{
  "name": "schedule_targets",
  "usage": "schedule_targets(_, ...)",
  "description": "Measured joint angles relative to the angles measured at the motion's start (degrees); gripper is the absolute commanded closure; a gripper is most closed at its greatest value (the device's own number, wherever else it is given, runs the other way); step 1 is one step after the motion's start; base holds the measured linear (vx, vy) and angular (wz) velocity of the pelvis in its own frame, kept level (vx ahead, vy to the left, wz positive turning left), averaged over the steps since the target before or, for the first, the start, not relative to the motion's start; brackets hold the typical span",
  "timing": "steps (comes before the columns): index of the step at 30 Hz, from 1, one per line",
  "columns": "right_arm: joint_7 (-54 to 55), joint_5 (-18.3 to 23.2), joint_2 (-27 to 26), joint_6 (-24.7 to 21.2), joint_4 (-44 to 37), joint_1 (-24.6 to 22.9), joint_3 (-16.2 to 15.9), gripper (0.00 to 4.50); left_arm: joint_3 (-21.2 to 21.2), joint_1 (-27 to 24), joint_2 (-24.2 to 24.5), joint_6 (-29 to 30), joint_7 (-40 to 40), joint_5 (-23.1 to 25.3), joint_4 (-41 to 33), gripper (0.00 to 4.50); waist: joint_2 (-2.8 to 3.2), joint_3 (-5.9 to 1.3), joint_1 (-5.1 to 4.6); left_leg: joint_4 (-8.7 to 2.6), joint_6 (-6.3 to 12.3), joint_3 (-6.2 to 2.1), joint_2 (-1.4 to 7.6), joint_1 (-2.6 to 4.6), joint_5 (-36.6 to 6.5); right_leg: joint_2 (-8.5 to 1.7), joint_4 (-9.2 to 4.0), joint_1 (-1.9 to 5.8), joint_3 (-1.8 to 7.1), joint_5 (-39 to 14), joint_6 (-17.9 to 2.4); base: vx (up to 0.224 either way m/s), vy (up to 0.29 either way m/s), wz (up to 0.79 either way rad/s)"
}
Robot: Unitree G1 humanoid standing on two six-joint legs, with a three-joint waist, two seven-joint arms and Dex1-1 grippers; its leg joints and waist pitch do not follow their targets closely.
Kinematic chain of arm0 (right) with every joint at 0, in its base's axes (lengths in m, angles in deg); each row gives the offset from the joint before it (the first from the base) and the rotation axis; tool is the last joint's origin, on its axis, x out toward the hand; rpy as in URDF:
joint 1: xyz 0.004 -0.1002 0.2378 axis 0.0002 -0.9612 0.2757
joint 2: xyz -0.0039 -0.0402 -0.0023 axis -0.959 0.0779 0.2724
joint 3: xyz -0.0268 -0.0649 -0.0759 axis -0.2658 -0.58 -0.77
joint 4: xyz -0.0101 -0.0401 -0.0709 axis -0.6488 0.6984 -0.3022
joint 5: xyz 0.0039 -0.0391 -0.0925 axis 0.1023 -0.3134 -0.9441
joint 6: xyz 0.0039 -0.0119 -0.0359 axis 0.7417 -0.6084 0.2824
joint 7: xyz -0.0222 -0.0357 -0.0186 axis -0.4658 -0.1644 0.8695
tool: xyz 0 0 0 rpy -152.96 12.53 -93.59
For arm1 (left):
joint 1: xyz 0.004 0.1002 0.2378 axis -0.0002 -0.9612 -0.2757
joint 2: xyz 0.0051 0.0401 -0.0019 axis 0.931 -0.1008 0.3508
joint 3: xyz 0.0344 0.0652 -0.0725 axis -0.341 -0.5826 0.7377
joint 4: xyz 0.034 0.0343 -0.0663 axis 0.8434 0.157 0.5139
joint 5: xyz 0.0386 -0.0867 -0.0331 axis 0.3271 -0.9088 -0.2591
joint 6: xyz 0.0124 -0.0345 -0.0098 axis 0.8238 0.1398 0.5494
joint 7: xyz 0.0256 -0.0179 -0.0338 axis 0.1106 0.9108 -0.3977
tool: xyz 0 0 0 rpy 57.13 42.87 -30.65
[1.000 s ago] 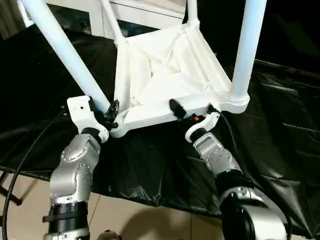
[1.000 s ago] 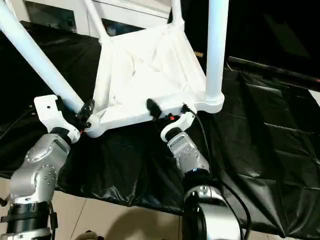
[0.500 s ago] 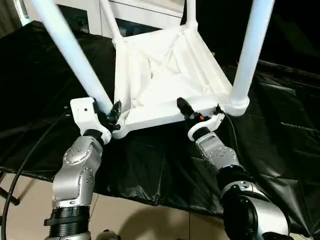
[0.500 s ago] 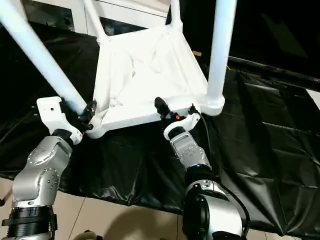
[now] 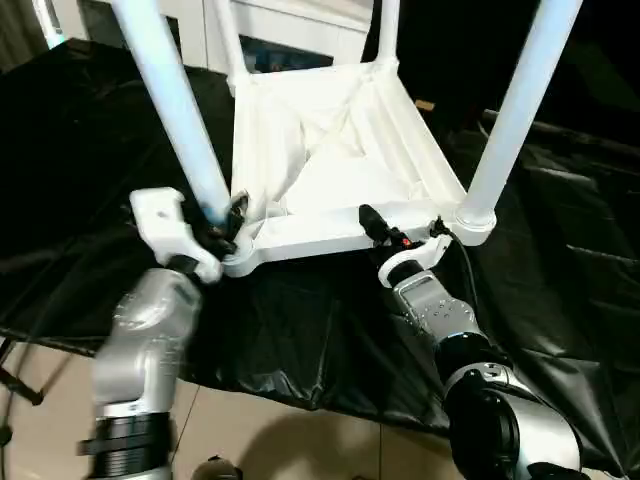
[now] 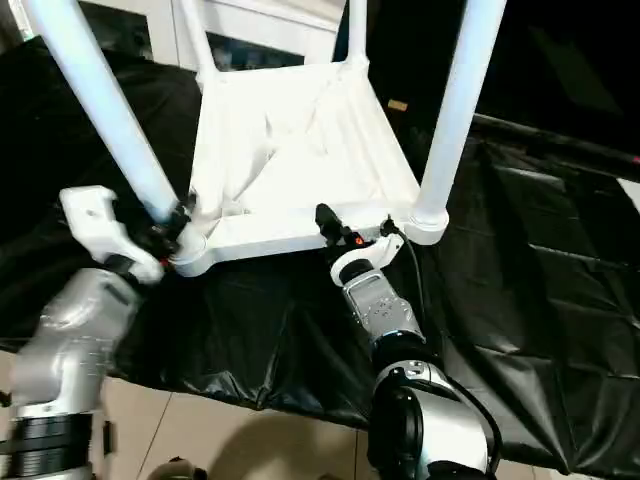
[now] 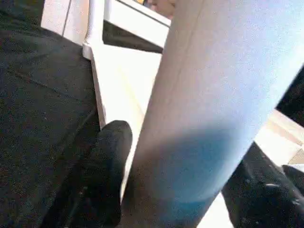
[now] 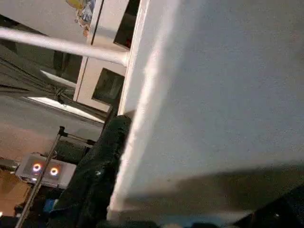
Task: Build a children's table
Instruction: Flip table
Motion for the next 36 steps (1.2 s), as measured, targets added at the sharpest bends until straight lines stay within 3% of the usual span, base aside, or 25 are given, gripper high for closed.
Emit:
schedule_targets(2,0.19,-0.09,0.0,0.0,-0.41,0.0,-0.1,2.62,0.29,-1.67,1.84,-0.07,1.73,-0.55,-1.41,0.92,0.05,0.01,0.07,0.0,-0.05,0.0,0.03,0.0,0.06,0.01,0.06,-0.03,-0.01,0.0,0.0,0.0,0.0,0.0)
schedule_targets(8,1.43,-0.52,0.39,0.34,-1.85,-0.18,-0.51,2.62,0.81,-5.47,5.62,-1.5,6.24,-1.16,-5.05,0.84,0.18,0.06,0.39,0.0,-0.21,0.0,0.04,0.01,0.22,0.01,0.06,-0.02,-0.02,0.19,-0.13,0.0,0.0,0.0)
schedule_targets(12,4.39,-1.48,1.23,1.87,-6.59,-1.2,-0.68,2.62,0.74,-12.57,15.88,-1.03,13.36,-0.03,-11.65,0.84,0.4,0.09,0.8,-0.04,-0.4,0.03,0.08,0.06,0.28,0.0,0.11,0.06,-0.07,0.21,-0.11,0.0,0.0,0.0)
schedule_targets(19,10.53,-4.45,3.22,4.11,-16.31,-3.19,-1.1,2.62,-3.08,-17.74,22.67,1.94,20.38,1.14,-15.71,0.84,0.56,0.18,2.04,-0.03,-0.4,0.32,0.12,0.2,0.59,-0.09,0.05,0.32,0.07,0.55,0.38,0.0,0.0,0.0)
schedule_targets(24,16.86,-7.56,3.8,3.05,-29.62,-7.76,-3.98,2.62,-1.34,-14.74,24.75,1.9,20.52,0.53,-18.74,0.84,0.49,0.13,2.16,-0.16,-0.59,0.3,0.12,0.31,0.7,-0.07,0.07,0.39,0.09,0.64,0.54,0.0,0.0,0.0)
schedule_targets(29,21.04,-12.66,5.98,1.41,-40.14,-10.69,-7.75,2.62,-0.02,-9.64,27.7,4.87,21.72,-3.41,-23.59,0.84,0.54,-0.04,1.22,-0.16,-0.65,0.31,0.05,0.41,0.74,-0.05,0.06,0.38,0.22,0.66,0.6,0.0,0.0,0.0)
schedule_targets(32,24.12,-18.67,8.37,0.34,-46.3,-11.57,-11.39,2.62,0.2,-4.6,31.03,7.28,22.45,-3.91,-24.95,0.84,0.33,-0.32,0.53,-0.18,-0.76,0.27,0.06,0.47,0.8,0.01,0.08,0.41,0.25,0.61,0.68,0.0,0.0,0.0)
schedule_targets(36,25.23,-26.03,11.31,-0.75,-50.06,-11.87,-16.33,2.66,-0.31,-0.84,31.82,7.4,22.42,-2.38,-25.03,0.84,-0.24,-0.76,-0.15,-0.17,-0.82,0.24,0.06,0.49,0.83,0.04,0.05,0.42,0.3,0.57,0.74,0.0,0.0,0.0)
